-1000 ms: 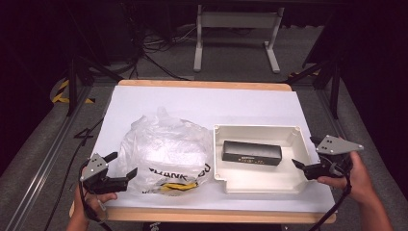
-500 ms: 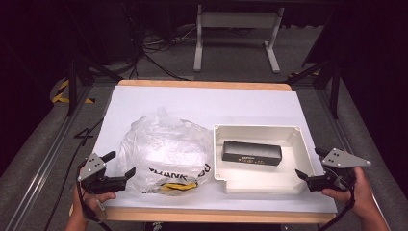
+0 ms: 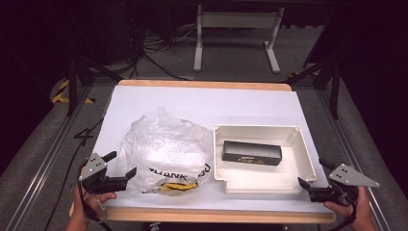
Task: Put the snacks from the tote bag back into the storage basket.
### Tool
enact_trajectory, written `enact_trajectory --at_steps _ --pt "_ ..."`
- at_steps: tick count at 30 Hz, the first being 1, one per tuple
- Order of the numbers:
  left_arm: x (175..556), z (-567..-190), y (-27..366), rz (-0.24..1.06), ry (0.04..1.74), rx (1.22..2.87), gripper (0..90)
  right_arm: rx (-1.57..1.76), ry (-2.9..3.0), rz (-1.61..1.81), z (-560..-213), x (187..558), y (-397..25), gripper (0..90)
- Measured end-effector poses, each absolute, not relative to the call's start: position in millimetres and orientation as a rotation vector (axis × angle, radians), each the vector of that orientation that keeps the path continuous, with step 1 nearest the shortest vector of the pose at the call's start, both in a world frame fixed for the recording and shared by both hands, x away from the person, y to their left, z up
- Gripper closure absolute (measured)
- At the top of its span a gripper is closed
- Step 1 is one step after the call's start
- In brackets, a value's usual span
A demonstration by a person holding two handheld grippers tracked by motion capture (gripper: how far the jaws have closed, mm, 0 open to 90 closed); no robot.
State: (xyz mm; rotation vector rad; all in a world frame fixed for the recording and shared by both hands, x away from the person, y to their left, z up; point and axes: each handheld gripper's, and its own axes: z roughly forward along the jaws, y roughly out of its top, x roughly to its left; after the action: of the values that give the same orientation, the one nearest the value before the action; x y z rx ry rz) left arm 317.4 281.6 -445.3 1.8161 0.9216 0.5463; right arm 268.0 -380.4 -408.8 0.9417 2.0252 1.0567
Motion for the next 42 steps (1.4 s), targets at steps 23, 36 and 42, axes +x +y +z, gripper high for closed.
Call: enact_trajectory --at_steps 23,36,42 --pt "315 -445 277 0.55 0.901 1.837 4.2 0.927 1.963 1.124 -429 259 -378 4.6" --pt "317 -446 275 0.55 0.904 1.853 4.2 0.932 1.976 1.124 -433 261 -377 4.6" --pt "316 -444 275 0.56 0.907 1.843 4.3 0.93 1.977 1.127 -433 261 -375 4.6"
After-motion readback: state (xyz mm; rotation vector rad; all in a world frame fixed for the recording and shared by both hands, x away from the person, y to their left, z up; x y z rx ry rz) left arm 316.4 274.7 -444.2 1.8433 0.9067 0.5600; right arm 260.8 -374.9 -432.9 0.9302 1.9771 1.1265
